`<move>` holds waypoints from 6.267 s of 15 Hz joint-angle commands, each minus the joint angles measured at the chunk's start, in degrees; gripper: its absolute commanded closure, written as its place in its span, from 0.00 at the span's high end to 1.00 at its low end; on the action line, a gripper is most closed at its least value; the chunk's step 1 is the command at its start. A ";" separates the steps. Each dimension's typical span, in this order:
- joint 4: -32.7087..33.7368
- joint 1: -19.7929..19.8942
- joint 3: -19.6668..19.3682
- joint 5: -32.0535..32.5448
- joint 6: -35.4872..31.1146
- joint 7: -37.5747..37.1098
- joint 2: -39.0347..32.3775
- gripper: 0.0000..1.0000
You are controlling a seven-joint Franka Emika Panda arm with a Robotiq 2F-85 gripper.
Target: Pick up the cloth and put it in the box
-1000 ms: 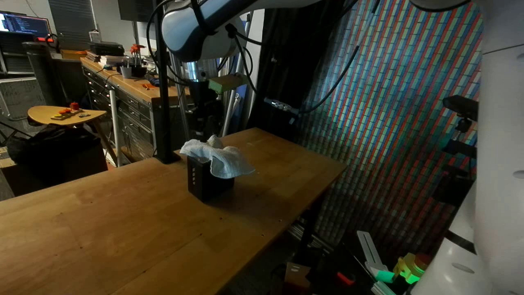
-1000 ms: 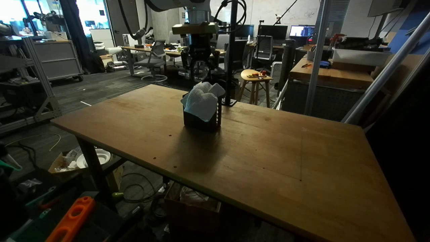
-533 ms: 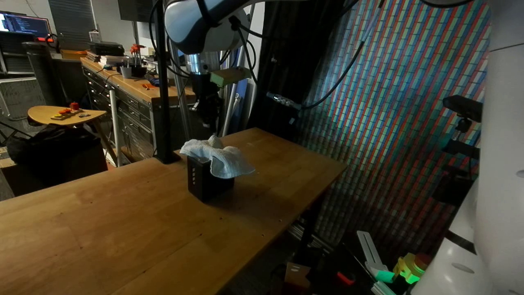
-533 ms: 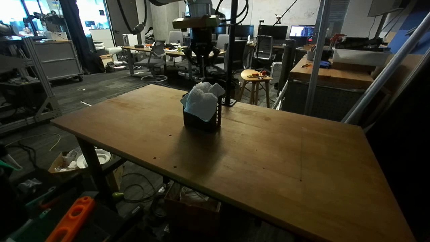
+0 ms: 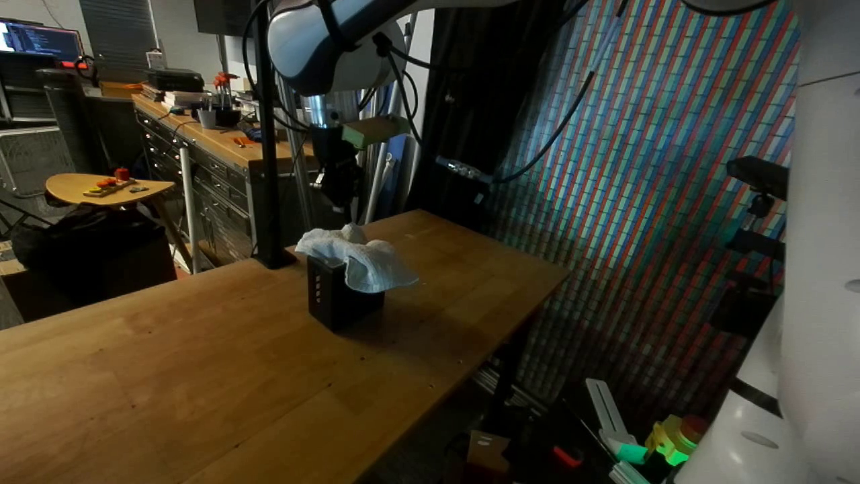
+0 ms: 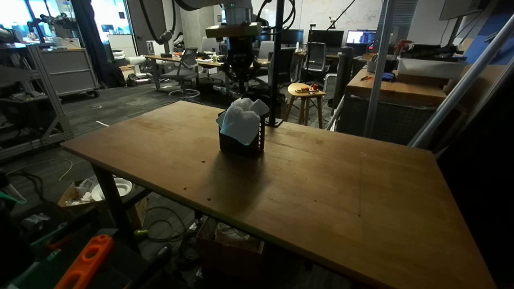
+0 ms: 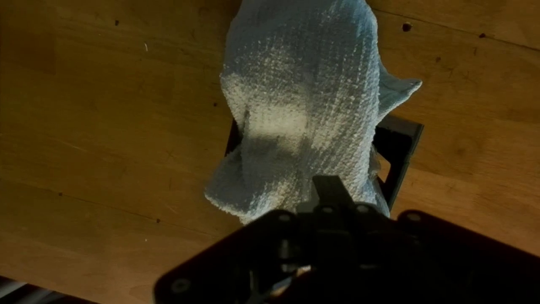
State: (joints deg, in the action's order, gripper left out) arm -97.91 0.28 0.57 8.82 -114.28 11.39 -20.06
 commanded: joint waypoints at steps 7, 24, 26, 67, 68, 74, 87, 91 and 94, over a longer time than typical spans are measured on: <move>-3.19 0.13 0.23 -1.79 -5.47 -2.75 -4.82 0.00; -16.38 1.55 1.33 -13.76 -17.68 -3.40 -4.43 0.00; -16.64 1.09 0.97 -12.33 -16.90 -3.46 -2.66 0.00; -18.03 -0.82 0.38 -0.66 -11.49 -6.57 8.85 0.00; -17.66 -0.89 0.56 -0.94 -11.85 -6.58 8.10 0.00; -17.14 -1.04 1.51 -3.97 -15.08 -6.24 4.44 0.00; -21.83 -0.64 2.61 -11.33 -22.98 -5.99 0.11 0.00; -23.95 -0.29 2.91 -14.06 -25.75 -5.53 -0.22 0.00; -24.74 0.12 3.28 -16.22 -26.94 -4.59 -1.13 0.00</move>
State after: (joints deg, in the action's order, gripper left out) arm -121.03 -0.55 2.56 -4.64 -138.41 5.34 -20.01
